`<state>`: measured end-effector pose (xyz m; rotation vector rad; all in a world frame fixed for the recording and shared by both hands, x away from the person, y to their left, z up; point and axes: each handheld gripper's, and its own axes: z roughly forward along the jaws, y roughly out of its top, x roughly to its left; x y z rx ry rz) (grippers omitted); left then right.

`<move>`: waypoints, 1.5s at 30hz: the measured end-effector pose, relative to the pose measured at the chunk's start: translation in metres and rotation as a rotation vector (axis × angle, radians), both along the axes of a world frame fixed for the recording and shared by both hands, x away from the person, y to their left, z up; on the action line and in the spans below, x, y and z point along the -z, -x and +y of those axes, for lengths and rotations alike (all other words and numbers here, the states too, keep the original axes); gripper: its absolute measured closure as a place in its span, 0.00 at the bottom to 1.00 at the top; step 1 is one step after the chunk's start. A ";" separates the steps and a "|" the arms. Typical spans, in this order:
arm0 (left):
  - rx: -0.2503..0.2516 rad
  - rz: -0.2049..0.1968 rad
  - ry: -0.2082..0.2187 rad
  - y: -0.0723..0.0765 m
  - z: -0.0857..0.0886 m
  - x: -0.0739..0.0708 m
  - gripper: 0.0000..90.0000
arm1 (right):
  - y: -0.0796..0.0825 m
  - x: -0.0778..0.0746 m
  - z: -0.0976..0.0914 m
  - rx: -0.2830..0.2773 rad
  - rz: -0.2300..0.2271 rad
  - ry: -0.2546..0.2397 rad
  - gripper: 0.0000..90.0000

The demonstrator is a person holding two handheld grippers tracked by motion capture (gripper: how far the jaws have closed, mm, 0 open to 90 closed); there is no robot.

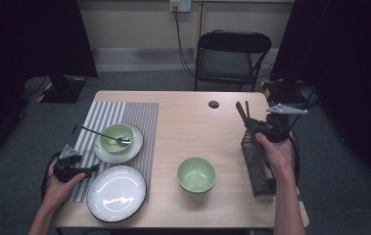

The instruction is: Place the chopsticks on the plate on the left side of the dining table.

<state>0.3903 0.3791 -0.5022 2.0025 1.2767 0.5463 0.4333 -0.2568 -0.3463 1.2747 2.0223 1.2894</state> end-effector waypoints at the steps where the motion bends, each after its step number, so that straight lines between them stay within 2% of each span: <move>1: 0.000 0.000 0.000 0.000 0.000 0.000 0.17 | 0.000 0.000 0.000 -0.003 -0.003 -0.001 0.91; 10: 0.000 0.000 0.000 0.000 0.000 0.000 0.17 | -0.001 0.011 -0.002 0.003 0.022 0.002 0.90; 17: 0.000 0.000 0.000 0.000 0.000 0.000 0.17 | -0.003 0.013 0.001 0.002 0.050 0.049 0.91; 24: 0.000 0.000 0.000 0.000 0.000 0.000 0.17 | -0.001 0.009 -0.003 0.004 0.022 0.032 0.93; 31: 0.000 0.000 0.000 0.000 0.000 0.000 0.17 | 0.003 0.000 -0.009 -0.009 -0.040 -0.014 0.94; 38: 0.000 0.000 0.000 0.000 0.000 0.000 0.17 | 0.003 -0.011 -0.007 -0.027 -0.089 -0.056 0.94; 45: 0.000 0.000 -0.001 0.000 0.000 0.000 0.17 | 0.003 -0.018 -0.005 -0.038 -0.126 -0.066 0.94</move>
